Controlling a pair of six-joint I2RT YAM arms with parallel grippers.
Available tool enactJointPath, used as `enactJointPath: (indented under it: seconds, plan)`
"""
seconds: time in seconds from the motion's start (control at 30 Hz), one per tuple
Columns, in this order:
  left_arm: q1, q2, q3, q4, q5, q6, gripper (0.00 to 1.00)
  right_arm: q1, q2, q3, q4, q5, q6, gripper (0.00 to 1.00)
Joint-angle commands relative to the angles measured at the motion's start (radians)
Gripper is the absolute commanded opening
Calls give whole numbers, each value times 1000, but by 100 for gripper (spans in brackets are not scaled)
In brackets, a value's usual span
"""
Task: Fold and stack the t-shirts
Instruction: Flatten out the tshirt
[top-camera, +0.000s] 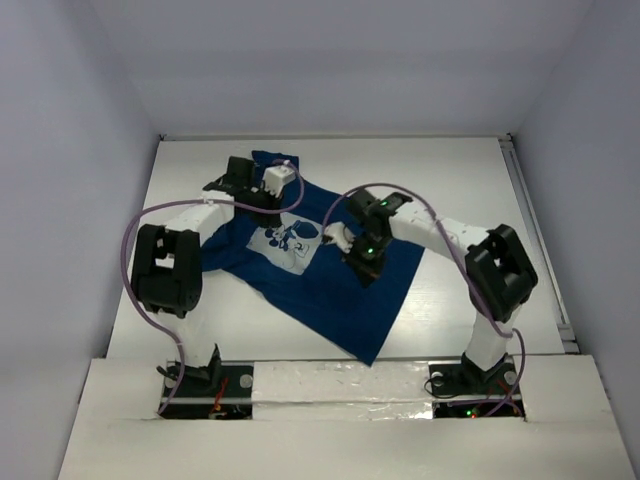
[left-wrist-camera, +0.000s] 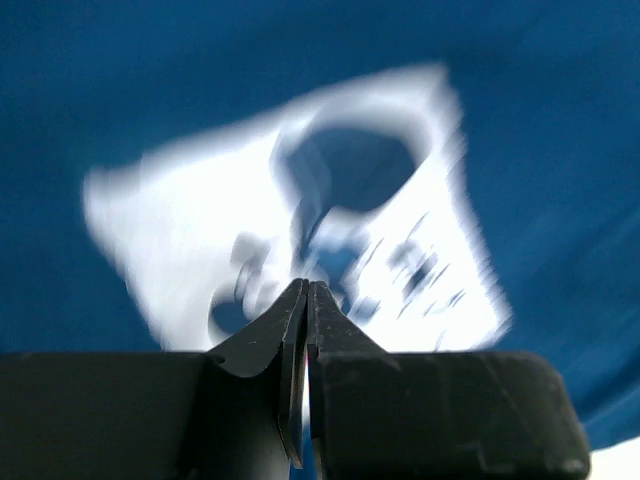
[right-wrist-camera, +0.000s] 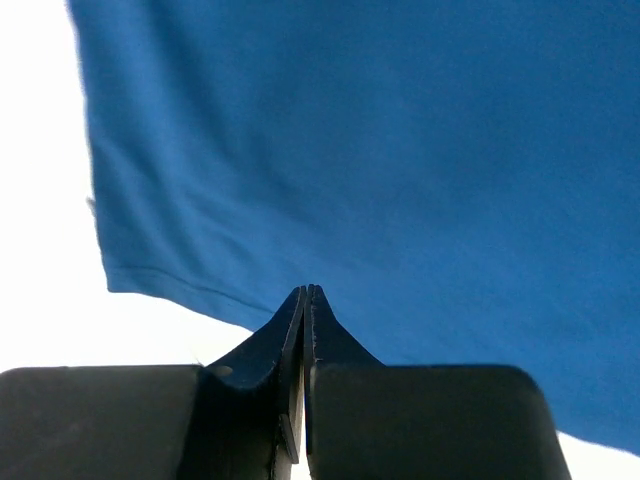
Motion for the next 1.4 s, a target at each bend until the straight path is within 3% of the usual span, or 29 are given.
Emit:
enactJointPath:
  seconds: [0.0,0.07,0.13,0.27,0.6,0.83,0.93,1.2,1.37]
  plan:
    - [114,-81,-53,-31,-23,84,0,129,26,5,-10,8,-19,2]
    - [203,-101,-75,-58,-5,103,1,183,43,10,7,9,-11,2]
    - [273,-131,-95,-72,10,140,9,209,52,13,19,9,-5,3]
    - [329,-200,-177,-81,-7,187,14,243,92,2,50,20,13,2]
    - [338,-213,-337,-98,-20,247,11,253,219,-36,62,113,62,0]
    - [367,-182,-388,32,-212,235,15,253,230,-84,61,153,84,0]
    - [367,-109,-351,31,-214,206,15,253,219,-119,47,187,84,0]
    - [367,-46,-303,-9,-175,181,15,146,130,-116,-28,254,66,0]
    - [347,-61,-300,-60,-128,187,15,-18,127,-85,-54,311,35,0]
